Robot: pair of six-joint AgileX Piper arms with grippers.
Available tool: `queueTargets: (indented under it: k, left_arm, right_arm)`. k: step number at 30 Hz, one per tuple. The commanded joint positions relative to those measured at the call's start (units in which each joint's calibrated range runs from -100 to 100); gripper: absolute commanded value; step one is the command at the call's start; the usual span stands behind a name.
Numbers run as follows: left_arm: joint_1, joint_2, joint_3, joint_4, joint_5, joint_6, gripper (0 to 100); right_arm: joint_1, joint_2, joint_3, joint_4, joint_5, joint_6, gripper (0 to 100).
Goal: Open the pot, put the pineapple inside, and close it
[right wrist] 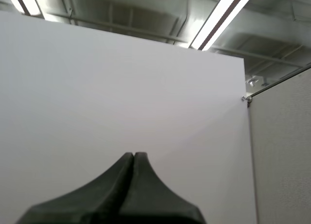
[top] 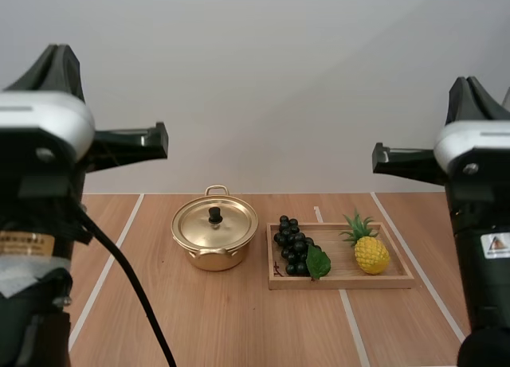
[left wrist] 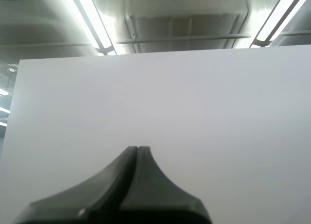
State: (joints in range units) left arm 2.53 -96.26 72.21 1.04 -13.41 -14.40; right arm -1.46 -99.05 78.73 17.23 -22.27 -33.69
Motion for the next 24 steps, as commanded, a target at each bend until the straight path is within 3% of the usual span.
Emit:
queueTargets:
  k: [1, 9, 14, 19, 24]
  left_arm:
    - [0.14, 3.87, -7.86, -1.04, 8.29, -0.69, 0]
    - [0.14, 18.7, -26.52, -1.04, 30.96, -0.5, 0]
    - [0.14, 27.66, -34.13, -1.04, 46.27, -0.5, 0]
    - [0.14, 34.84, -35.96, -1.04, 56.55, 3.17, 0]
    - [0.14, 41.9, -35.96, -1.7, 60.62, 8.67, 0]
  right_arm:
    - [0.15, 2.57, -8.39, 0.59, 16.25, -0.75, 0]
    - [-1.48, 12.9, -25.65, -2.6, 34.04, -0.7, 0]
    - [-3.96, 22.1, -34.2, -3.54, 53.63, 1.06, 0]
    - [-5.34, 30.15, -37.95, -11.69, 65.41, 7.29, 0]
    - [-5.34, 36.42, -38.1, -13.21, 72.1, 7.29, 0]
